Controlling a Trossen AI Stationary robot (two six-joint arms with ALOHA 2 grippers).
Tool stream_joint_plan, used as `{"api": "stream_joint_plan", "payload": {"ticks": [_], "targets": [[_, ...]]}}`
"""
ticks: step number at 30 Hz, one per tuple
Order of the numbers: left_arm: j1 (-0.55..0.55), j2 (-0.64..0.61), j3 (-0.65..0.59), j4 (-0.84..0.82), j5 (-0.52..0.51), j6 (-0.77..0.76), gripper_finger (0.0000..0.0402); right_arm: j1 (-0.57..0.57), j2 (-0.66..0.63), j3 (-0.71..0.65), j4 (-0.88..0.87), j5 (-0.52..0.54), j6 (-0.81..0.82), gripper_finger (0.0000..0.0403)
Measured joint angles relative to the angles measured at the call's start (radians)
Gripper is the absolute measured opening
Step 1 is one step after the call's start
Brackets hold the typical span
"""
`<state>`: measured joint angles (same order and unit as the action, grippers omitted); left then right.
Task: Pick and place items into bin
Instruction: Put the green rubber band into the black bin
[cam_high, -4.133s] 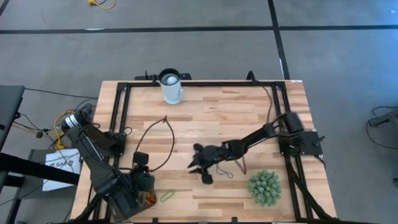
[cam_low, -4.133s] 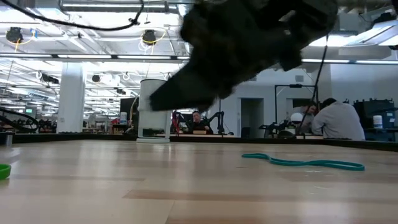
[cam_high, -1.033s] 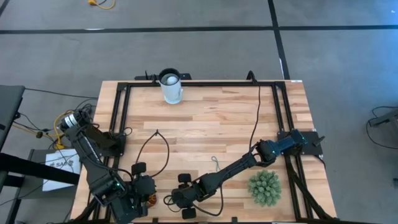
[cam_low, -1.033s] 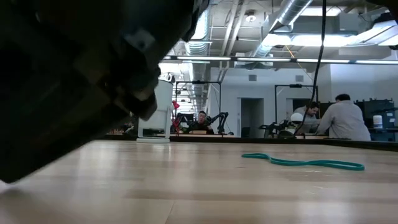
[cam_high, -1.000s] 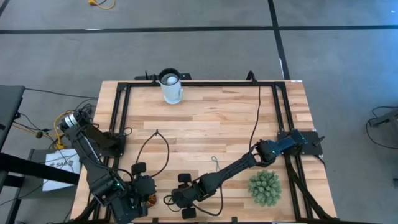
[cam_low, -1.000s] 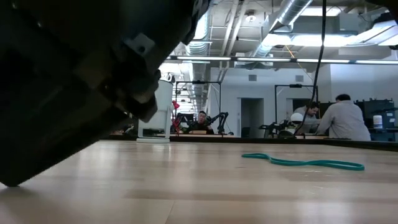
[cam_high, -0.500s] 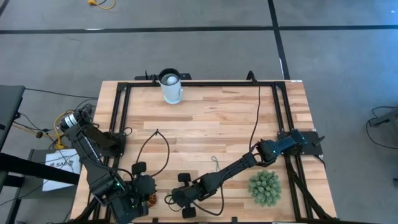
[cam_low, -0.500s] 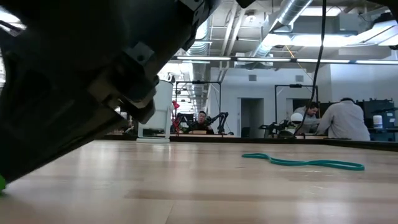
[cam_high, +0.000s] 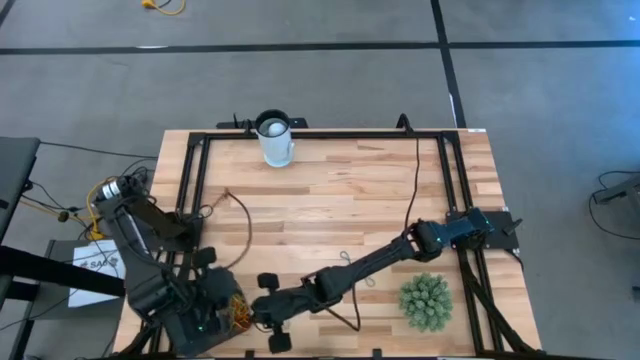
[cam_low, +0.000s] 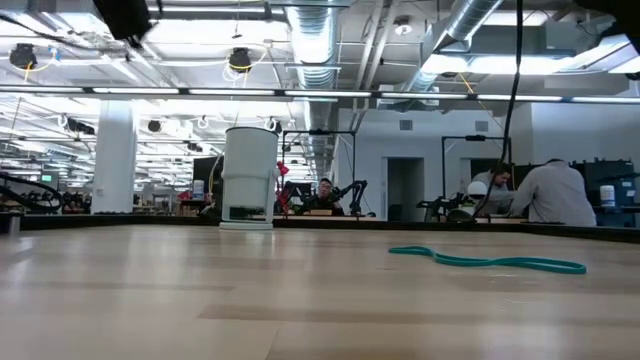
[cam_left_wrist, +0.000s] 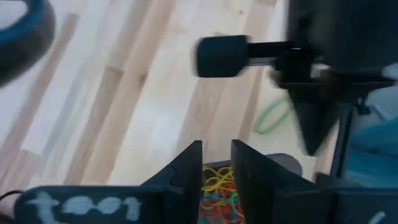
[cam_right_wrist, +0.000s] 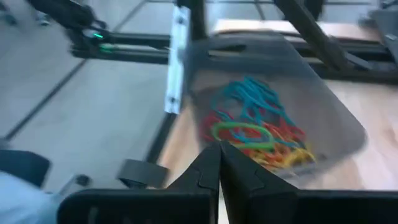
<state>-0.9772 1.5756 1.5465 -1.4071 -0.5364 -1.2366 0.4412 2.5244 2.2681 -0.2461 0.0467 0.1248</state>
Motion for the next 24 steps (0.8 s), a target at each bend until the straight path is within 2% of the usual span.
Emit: {"api": "stream_joint_plan", "payload": {"ticks": [3,6,8,10,11,13,15,17,20,24], "targets": [[-0.033,0.003,0.004,-0.002,-0.047,-0.053,0.0073,0.007,-0.003,0.006,-0.053,-0.027,-0.001,0.0003],[-0.067,0.013,0.004,0.033,-0.067,-0.067,0.0073,0.027,-0.001,0.004,-0.203,-0.023,-0.002,0.0013],[-0.09,0.037,-0.001,0.083,-0.135,-0.062,0.0073,0.04,-0.001,0.003,-0.305,-0.023,0.006,0.0023],[-0.11,0.058,-0.021,0.184,-0.225,0.008,0.0073,0.052,-0.001,0.003,-0.38,-0.021,0.057,0.0035],[-0.108,0.068,-0.033,0.256,-0.235,0.065,0.0073,0.056,-0.007,0.005,-0.421,-0.021,0.08,0.004],[-0.086,0.101,-0.053,0.398,-0.189,0.18,0.0073,0.065,-0.026,0.007,-0.482,-0.01,0.093,0.0047],[-0.053,0.144,-0.062,0.492,-0.139,0.223,0.0073,0.071,-0.068,0.01,-0.51,0.019,0.092,0.0049],[-0.012,0.181,-0.062,0.555,-0.141,0.242,0.0073,0.084,-0.142,0.01,-0.562,0.063,0.088,0.0049],[0.046,0.221,-0.062,0.56,-0.119,0.268,0.0073,0.107,-0.252,0.016,-0.642,0.137,0.088,0.0044],[0.12,0.271,-0.062,0.57,0.019,0.334,0.0073,0.143,-0.371,0.012,-0.77,0.276,0.095,0.0035]]}}
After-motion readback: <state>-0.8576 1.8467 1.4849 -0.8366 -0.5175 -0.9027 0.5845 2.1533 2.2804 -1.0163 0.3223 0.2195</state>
